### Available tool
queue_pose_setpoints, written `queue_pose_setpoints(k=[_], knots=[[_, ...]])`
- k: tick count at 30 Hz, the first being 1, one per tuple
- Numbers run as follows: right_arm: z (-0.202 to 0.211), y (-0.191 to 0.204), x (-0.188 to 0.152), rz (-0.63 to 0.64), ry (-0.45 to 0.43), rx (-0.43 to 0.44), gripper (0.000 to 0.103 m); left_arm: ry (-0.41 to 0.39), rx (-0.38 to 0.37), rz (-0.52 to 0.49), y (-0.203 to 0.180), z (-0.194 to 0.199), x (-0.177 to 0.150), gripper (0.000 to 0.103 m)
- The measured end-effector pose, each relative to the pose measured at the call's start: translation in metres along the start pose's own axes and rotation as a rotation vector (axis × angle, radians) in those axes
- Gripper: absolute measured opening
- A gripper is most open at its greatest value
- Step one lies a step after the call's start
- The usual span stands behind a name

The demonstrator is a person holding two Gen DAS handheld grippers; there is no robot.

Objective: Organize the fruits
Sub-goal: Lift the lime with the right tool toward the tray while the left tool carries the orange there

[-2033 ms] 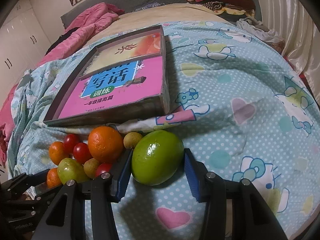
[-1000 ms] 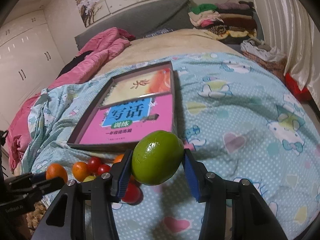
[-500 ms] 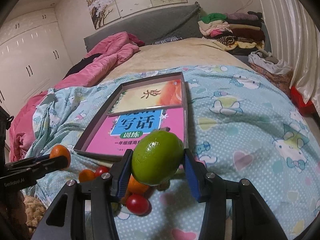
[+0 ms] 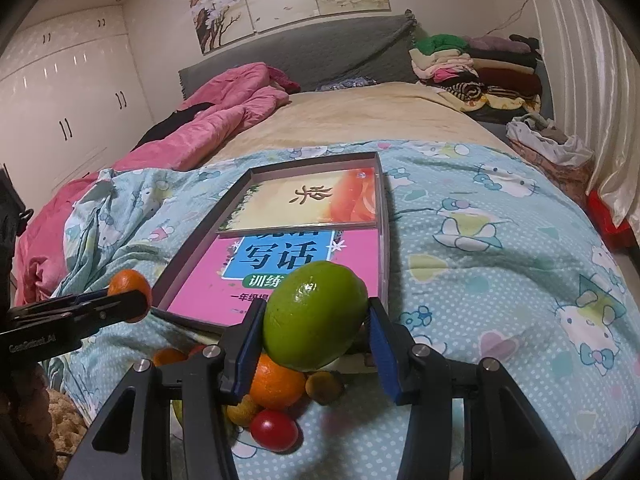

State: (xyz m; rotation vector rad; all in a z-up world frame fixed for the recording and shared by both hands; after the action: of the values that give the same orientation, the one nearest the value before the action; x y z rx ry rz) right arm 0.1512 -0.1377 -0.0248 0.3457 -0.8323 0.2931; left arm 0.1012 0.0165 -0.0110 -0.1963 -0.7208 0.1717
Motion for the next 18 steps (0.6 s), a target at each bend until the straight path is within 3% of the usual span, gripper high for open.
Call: queue_pose_setpoints(k=[18], knots=[[-0.03, 0.005, 0.018, 0.072, 0.011, -0.016, 0.049, -0.022, 0.034, -0.017, 0.003, -0.039, 0.022, 0.041]])
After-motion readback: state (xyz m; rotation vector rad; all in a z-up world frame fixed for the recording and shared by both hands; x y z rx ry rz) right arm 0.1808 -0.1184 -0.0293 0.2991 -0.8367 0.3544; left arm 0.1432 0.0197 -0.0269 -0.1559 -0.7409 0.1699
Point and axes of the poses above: each gripper's, at about its wrist camera, not at the fingertips, and z roughly against the way its jaws point, y to its left, x to its top, the point moved 3 cm from there along -z, roughly the way its jaws point
